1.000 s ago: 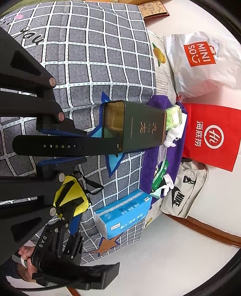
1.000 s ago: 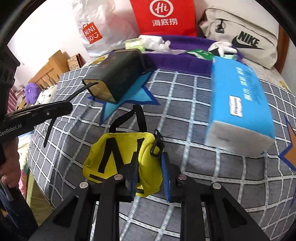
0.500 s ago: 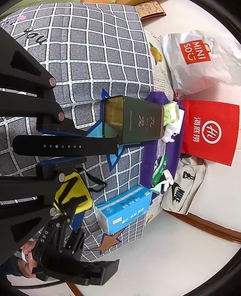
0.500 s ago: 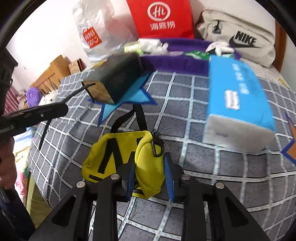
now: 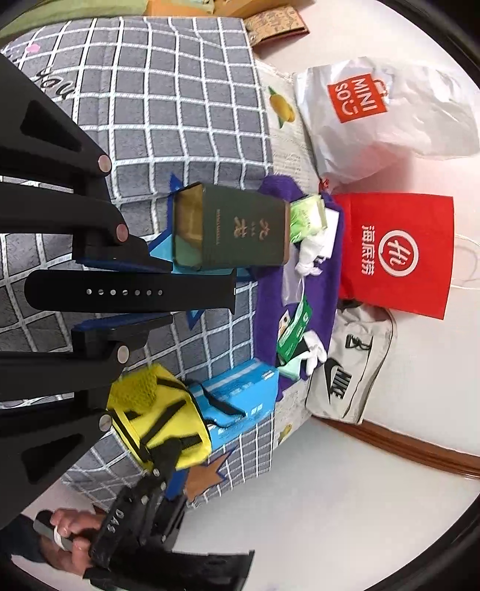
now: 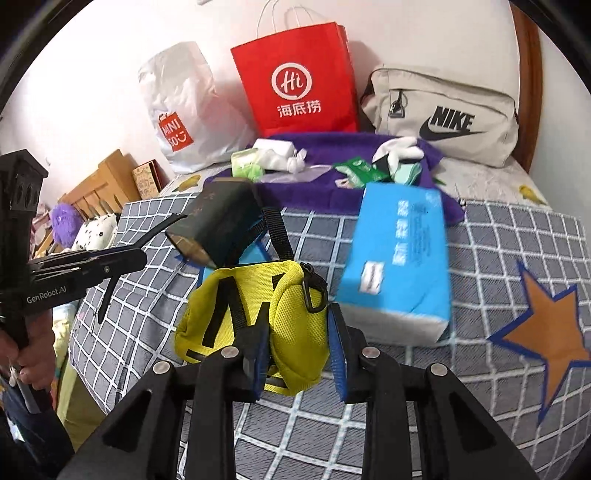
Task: Organize soft objects
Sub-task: 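Lift and carry the yellow mesh bag over the purple towel with both tools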
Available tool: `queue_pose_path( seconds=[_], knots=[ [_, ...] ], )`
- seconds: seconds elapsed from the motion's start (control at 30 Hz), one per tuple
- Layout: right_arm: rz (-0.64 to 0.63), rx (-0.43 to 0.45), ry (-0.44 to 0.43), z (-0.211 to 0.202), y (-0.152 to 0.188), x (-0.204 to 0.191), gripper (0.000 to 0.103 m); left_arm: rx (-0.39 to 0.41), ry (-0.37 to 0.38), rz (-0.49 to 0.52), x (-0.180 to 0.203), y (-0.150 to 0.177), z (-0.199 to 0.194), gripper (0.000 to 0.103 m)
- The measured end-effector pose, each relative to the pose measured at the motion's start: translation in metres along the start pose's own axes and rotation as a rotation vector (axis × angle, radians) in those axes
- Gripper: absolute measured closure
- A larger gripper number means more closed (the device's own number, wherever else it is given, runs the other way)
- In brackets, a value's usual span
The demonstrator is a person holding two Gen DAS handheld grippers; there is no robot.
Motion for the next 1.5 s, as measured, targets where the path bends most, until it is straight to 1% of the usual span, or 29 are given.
queue_pose_path(
  seconds=[0.03, 0.13, 0.37, 0.57, 0.73, 0.77, 1.03, 1.2, 1.33, 1.5],
  knots=[
    [0.003, 0.005, 0.007, -0.002, -0.004, 0.002, 0.075, 0.001, -0.005, 0.001, 0.000, -0.002, 0.000, 0.083],
    [-0.001, 0.016, 0.002, -0.005, -0.014, 0.005, 0.075, 0.006, 0.012, -0.002, 0.001, -0.008, -0.001, 0.083],
    [-0.024, 0.036, 0.001, -0.003, -0.040, 0.005, 0.074, 0.023, 0.011, -0.013, -0.004, -0.026, -0.002, 0.083],
    [-0.020, 0.057, 0.011, 0.001, -0.066, 0.014, 0.075, 0.022, 0.003, -0.030, -0.014, -0.044, 0.006, 0.083],
    [-0.008, 0.080, 0.020, 0.006, -0.093, 0.026, 0.074, 0.027, -0.002, -0.035, -0.020, -0.065, 0.018, 0.083],
    [-0.011, 0.104, 0.017, 0.007, -0.099, 0.029, 0.074, 0.027, -0.002, -0.037, -0.021, -0.070, 0.021, 0.083],
    [0.020, 0.138, 0.032, 0.024, -0.143, 0.053, 0.074, 0.020, -0.002, -0.021, -0.021, -0.112, 0.046, 0.083],
    [0.021, 0.147, 0.062, 0.035, -0.170, 0.066, 0.074, 0.020, -0.022, 0.000, -0.020, -0.139, 0.066, 0.083],
    [0.028, 0.155, 0.071, 0.046, -0.193, 0.075, 0.074, 0.015, -0.013, -0.010, -0.022, -0.156, 0.083, 0.083],
    [0.006, 0.152, 0.080, 0.064, -0.216, 0.075, 0.074, 0.006, -0.017, -0.006, -0.018, -0.175, 0.103, 0.083]
  ],
)
Point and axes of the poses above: each gripper's, at about its wrist camera, not at the fingertips, and z roughly the way its jaws point, x to its right, y to its underside, the point moved 5 cm from there along z, roughly the way its jaws point, and after that the axes turned 3 degrees about z, right-handed, at the moved point
